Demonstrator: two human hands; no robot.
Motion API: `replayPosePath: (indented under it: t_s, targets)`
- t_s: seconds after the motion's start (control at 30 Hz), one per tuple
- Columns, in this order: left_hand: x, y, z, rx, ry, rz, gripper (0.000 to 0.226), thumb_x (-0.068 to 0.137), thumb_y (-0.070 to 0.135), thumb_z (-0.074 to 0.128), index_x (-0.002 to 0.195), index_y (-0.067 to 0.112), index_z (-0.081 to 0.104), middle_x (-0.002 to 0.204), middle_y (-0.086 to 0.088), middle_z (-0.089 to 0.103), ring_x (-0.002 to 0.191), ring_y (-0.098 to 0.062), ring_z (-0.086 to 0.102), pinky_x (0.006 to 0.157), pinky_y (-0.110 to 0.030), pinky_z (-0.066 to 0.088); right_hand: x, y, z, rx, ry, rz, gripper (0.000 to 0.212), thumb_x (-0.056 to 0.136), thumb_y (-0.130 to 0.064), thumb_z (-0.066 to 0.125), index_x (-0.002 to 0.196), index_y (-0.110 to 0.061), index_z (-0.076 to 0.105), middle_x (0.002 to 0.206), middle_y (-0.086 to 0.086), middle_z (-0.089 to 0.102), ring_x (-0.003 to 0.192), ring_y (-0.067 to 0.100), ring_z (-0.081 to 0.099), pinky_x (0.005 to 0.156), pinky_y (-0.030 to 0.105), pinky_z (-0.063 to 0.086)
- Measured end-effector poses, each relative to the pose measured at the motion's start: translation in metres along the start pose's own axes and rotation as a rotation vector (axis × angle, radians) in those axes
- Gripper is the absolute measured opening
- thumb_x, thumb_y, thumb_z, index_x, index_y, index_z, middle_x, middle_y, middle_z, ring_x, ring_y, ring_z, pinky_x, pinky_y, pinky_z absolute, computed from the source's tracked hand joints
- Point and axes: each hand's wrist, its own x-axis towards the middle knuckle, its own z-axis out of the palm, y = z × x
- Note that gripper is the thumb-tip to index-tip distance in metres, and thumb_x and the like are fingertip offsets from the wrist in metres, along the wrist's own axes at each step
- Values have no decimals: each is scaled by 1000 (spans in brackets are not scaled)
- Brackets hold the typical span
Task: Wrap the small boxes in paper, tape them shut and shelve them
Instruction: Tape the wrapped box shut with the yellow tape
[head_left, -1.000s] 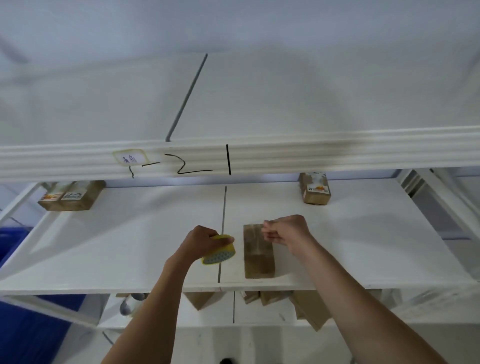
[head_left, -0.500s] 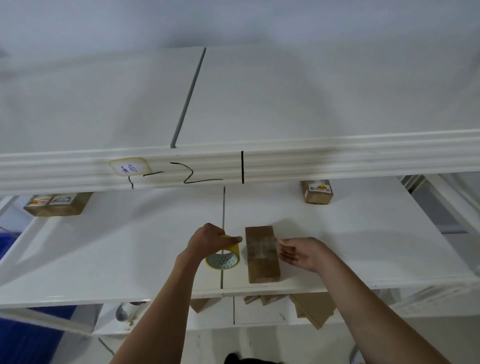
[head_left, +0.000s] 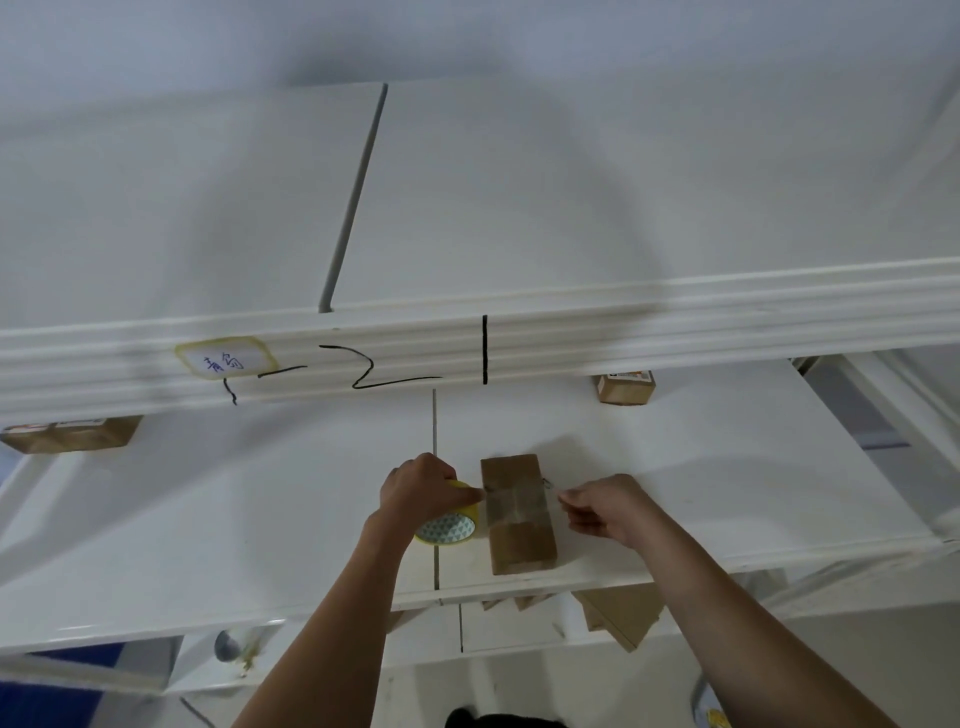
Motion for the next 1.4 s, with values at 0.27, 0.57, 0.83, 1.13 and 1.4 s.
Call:
replayPosePath:
  t_s: [0.27,0.57,0.83,1.13,1.4]
  targets:
    - [3,-2,4,15,-9,-1,50,76,71,66,89,23,74,84,4,70,75,-16,68,75,-32,60,4,0,5,-131,58,-57,20,85,-6,78,96,10,73,96,22,74,76,26,69,75,36,63]
    - [5,-4,5,26,-25,-5,49,79,68,66,91,21,74,84,4,69,75,-15,68,73,-29,59,10,6,8,-171,112,-119,15,84,-7,79,89,6,73,88,20,75,75,27,72,77,37,63]
    - [6,-5,9,23,-41,-25,46,78,64,69,93,21,75,87,4,69,80,-17,68,78,-31,59,20,14,15,-187,146,-72,15,81,-13,84,84,-1,76,79,14,76,78,27,76,76,41,64]
    - [7,-2,15,61,-37,-30,41,76,62,69,92,24,74,88,4,69,83,-17,66,81,-31,56,18,11,26,-100,165,57,8,88,-3,73,86,4,74,83,18,75,76,26,74,77,41,63]
    - [8,4,20,64,-31,-36,42,79,60,70,95,21,74,94,2,72,83,-15,66,80,-30,53,16,18,38,-279,228,19,20,83,-19,80,87,-1,74,79,13,75,74,28,74,70,46,64]
